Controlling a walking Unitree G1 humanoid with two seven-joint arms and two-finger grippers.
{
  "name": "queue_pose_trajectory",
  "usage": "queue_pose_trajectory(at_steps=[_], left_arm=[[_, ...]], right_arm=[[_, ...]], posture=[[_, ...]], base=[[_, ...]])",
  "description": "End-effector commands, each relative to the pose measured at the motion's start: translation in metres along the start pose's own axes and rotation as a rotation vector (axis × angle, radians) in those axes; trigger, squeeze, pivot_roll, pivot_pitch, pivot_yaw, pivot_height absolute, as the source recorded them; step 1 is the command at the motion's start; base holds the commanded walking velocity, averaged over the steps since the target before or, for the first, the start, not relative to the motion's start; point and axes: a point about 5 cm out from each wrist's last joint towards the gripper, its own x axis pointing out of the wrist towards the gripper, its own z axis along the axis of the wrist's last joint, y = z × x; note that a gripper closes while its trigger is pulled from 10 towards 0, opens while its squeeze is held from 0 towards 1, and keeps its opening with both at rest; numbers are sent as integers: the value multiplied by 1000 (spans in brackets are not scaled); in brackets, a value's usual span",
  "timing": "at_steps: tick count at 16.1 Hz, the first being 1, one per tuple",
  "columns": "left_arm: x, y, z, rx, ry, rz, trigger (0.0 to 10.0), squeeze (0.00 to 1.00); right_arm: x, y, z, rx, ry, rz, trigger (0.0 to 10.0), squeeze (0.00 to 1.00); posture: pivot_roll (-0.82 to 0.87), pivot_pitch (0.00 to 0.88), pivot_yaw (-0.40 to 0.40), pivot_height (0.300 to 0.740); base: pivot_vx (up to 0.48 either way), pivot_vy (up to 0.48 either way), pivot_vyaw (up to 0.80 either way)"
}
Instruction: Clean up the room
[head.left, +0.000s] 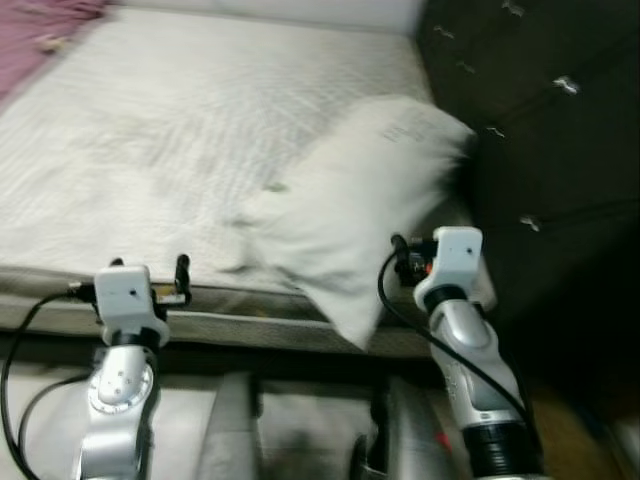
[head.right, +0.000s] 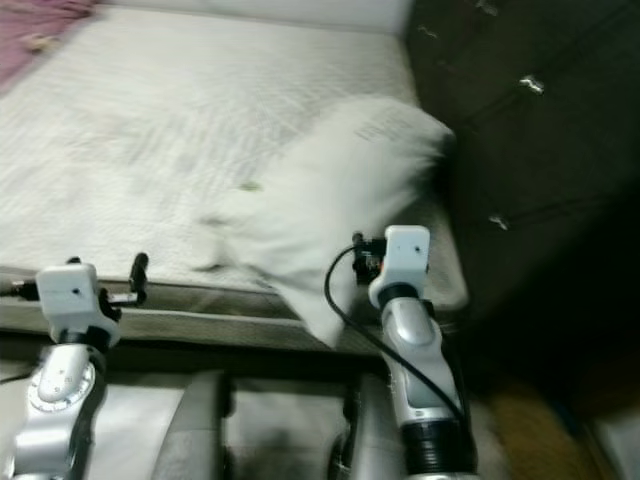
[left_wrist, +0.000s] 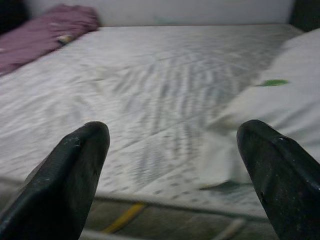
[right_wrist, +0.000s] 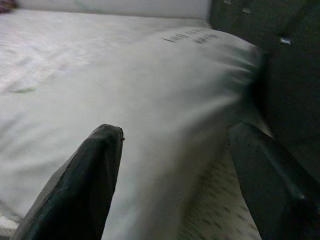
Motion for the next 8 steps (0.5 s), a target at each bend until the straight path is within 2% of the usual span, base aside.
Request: queue_pose_trajectory(at_steps=[1,8], left_arm=[[3,-3,5,-12,-20,-10,10000,0],[5,-6,6,-21,-20,-27,10000,0]], right_arm=[[4,-5,6,3,-18,-22,10000,0],[3,-7,6,-1,-20,-25,10000,0]], posture=[[99,109,-54,617],[93,112,-50,617]], base=[[292,0,0],[316,0,0]])
